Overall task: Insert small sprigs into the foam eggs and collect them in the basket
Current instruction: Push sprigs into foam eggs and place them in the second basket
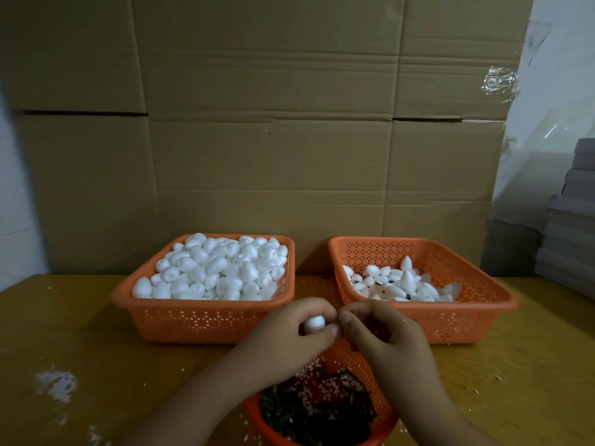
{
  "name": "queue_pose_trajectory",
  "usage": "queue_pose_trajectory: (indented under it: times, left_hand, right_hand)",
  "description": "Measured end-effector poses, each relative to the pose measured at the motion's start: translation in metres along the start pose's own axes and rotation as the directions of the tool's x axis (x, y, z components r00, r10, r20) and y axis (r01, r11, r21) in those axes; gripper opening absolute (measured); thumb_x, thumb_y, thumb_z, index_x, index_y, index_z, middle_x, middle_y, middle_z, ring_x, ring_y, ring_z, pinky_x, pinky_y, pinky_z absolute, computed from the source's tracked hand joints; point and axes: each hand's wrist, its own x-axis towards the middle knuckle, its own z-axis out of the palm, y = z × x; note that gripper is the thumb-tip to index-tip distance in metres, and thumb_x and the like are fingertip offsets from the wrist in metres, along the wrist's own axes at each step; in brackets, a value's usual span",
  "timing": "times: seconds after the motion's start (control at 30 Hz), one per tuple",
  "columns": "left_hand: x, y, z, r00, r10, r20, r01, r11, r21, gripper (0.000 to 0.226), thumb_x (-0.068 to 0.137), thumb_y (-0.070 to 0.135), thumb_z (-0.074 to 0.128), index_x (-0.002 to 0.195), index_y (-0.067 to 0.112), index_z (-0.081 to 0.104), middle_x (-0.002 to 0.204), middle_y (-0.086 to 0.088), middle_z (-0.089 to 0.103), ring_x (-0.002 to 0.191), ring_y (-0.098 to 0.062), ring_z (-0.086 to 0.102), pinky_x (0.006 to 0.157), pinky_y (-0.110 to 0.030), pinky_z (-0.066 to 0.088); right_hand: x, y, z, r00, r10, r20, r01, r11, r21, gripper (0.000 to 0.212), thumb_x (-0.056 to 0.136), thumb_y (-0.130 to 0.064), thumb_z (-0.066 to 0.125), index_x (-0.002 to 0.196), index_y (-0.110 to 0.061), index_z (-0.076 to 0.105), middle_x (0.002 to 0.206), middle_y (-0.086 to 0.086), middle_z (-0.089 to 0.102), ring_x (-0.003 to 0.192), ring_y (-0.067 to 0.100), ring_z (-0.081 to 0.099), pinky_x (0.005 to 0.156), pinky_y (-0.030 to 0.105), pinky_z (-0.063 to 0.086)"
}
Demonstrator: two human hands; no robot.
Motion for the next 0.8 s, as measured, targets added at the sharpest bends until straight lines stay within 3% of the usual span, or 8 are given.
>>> queue_pose_trajectory:
  times: [0.17, 0.33, 0.53, 0.63, 0.73, 0.8]
  left_hand:
    - [0.000, -0.006, 0.003, 0.998, -0.036, -0.043, 0.034, 0.997, -0.064, 0.028, 0.088, 0.032, 0.045, 0.103, 0.052, 0.059, 0.086, 0.022, 0.062, 0.079, 0.000, 0.062, 0.066, -0.021, 0.049]
    - [0.002, -0.011, 0.006, 0.996, -0.030, -0.081, 0.025, 0.998, -0.060, 0.028, 0.083, 0.049, 0.057, 0.111, 0.050, 0.056, 0.113, 0.022, 0.064, 0.112, -0.002, 0.060, 0.095, -0.035, 0.053]
    - [0.004, -0.017, 0.004, 0.976, -0.030, -0.216, 0.034, 0.999, 0.015, 0.018, 0.084, 0.031, 0.068, 0.097, 0.043, 0.063, 0.102, 0.022, 0.068, 0.104, 0.006, 0.063, 0.094, -0.036, 0.054]
    - [0.004, -0.014, 0.004, 0.962, -0.033, -0.271, 0.033, 0.999, -0.004, 0.011, 0.079, 0.044, 0.067, 0.088, 0.038, 0.064, 0.092, 0.016, 0.070, 0.094, 0.000, 0.066, 0.089, -0.037, 0.054]
    - [0.003, -0.011, 0.005, 0.958, -0.014, -0.285, 0.026, 0.999, 0.036, 0.028, 0.075, 0.061, 0.059, 0.084, 0.035, 0.064, 0.083, 0.012, 0.068, 0.080, -0.004, 0.064, 0.078, -0.036, 0.054]
    - [0.003, -0.011, 0.005, 0.961, -0.018, -0.277, 0.023, 1.000, 0.016, 0.024, 0.079, 0.055, 0.062, 0.084, 0.031, 0.064, 0.082, 0.008, 0.069, 0.082, -0.009, 0.065, 0.080, -0.041, 0.053]
  right_hand:
    - [0.000, 0.001, -0.001, 0.999, 0.006, -0.040, -0.005, 1.000, 0.024, 0.014, 0.085, -0.019, 0.071, 0.073, -0.026, 0.072, 0.068, -0.010, 0.069, 0.065, 0.003, 0.063, 0.066, 0.027, 0.045]
    - [-0.003, 0.004, 0.002, 0.998, -0.001, 0.061, 0.006, 0.997, -0.073, 0.010, 0.085, -0.021, 0.070, 0.077, -0.027, 0.071, 0.075, -0.010, 0.071, 0.071, 0.002, 0.066, 0.067, 0.022, 0.049]
    - [-0.008, 0.007, 0.002, 0.990, -0.063, 0.129, 0.094, 0.964, -0.250, 0.009, 0.088, -0.031, 0.066, 0.080, -0.036, 0.065, 0.075, -0.014, 0.066, 0.069, 0.005, 0.060, 0.060, 0.022, 0.044]
    - [-0.008, 0.007, 0.001, 0.983, -0.076, 0.165, 0.126, 0.940, -0.318, 0.007, 0.087, -0.033, 0.066, 0.080, -0.035, 0.064, 0.074, -0.018, 0.064, 0.069, 0.004, 0.060, 0.061, 0.024, 0.047]
    - [-0.009, 0.006, 0.001, 0.975, -0.063, 0.211, 0.142, 0.912, -0.384, 0.008, 0.086, -0.029, 0.067, 0.080, -0.034, 0.065, 0.076, -0.021, 0.064, 0.072, 0.003, 0.061, 0.063, 0.026, 0.049]
    - [-0.009, 0.004, 0.001, 0.974, -0.053, 0.218, 0.139, 0.907, -0.398, 0.006, 0.085, -0.029, 0.066, 0.081, -0.033, 0.065, 0.078, -0.020, 0.065, 0.073, 0.003, 0.062, 0.066, 0.029, 0.051]
